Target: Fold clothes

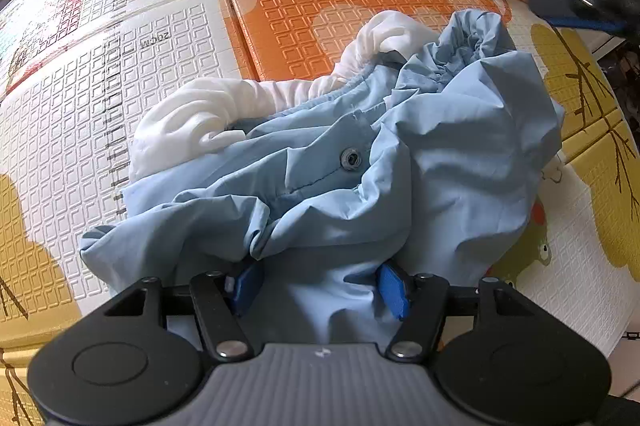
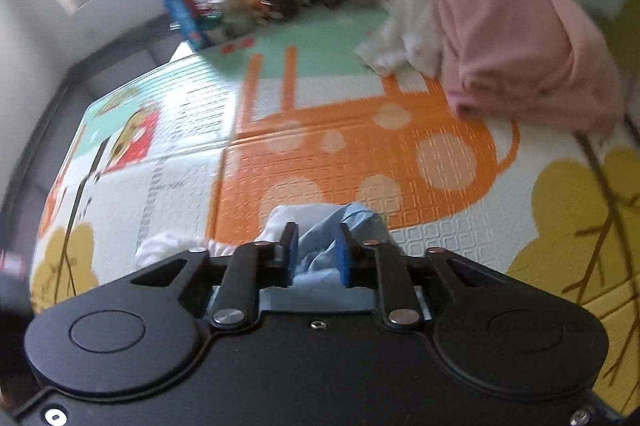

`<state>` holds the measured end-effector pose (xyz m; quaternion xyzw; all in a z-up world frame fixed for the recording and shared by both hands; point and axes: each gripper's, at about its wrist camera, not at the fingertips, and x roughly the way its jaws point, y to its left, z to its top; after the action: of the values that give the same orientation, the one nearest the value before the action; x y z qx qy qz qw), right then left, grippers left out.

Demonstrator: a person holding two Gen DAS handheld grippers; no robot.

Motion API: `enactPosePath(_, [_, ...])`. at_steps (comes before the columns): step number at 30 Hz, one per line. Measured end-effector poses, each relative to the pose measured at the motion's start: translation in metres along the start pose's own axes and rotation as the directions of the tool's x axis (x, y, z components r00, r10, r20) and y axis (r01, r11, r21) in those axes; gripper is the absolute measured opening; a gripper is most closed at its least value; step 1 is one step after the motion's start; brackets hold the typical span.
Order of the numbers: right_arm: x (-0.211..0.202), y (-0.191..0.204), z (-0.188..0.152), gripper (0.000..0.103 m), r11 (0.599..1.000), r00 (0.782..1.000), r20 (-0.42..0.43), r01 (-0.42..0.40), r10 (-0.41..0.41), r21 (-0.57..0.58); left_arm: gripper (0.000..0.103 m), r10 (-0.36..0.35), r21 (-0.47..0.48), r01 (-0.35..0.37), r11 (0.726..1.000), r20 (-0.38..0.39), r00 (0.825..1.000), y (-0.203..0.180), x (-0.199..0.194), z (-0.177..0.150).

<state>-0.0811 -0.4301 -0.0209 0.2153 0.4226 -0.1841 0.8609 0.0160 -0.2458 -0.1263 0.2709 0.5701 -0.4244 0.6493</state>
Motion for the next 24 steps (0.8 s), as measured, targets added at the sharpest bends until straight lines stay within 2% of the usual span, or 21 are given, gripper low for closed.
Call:
enactPosePath(2, [-0.006, 0.008, -0.012, 0.014, 0.997, 0.997, -0.029, -0.071, 0.07, -0.021, 0.065, 0.002, -0.004, -0.002, 1.0, 0.002, 1.0, -0.001, 0.0, 0.0])
enactPosePath(4, [0.003, 0.017, -0.027, 0.006, 0.992, 0.986, -0.123, -0.116, 0.109, -0.045, 0.065, 0.003, -0.007, -0.003, 1.0, 0.003, 1.0, -0.002, -0.001, -0.002])
enactPosePath(7, [0.023, 0.029, -0.045, 0.004, 0.991, 0.983, -0.176, -0.078, 0.058, -0.112, 0.065, 0.003, -0.014, -0.003, 1.0, 0.004, 1.0, -0.002, -0.002, -0.003])
enactPosePath(10, [0.042, 0.029, -0.047, 0.003, 0.993, 0.978, -0.2, -0.072, 0.053, -0.089, 0.065, 0.006, -0.019, -0.006, 1.0, 0.004, 1.0, -0.001, -0.002, -0.003])
enactPosePath(18, [0.073, 0.034, -0.048, 0.003, 0.991, 0.977, -0.214, -0.028, -0.001, -0.133, 0.065, 0.015, -0.038, -0.014, 0.999, 0.015, 1.0, -0.001, -0.004, -0.007])
enactPosePath(24, [0.093, 0.031, -0.049, 0.003, 0.992, 0.969, -0.246, 0.003, -0.034, -0.125, 0.065, 0.014, -0.044, -0.013, 0.999, 0.018, 1.0, -0.002, -0.005, -0.007])
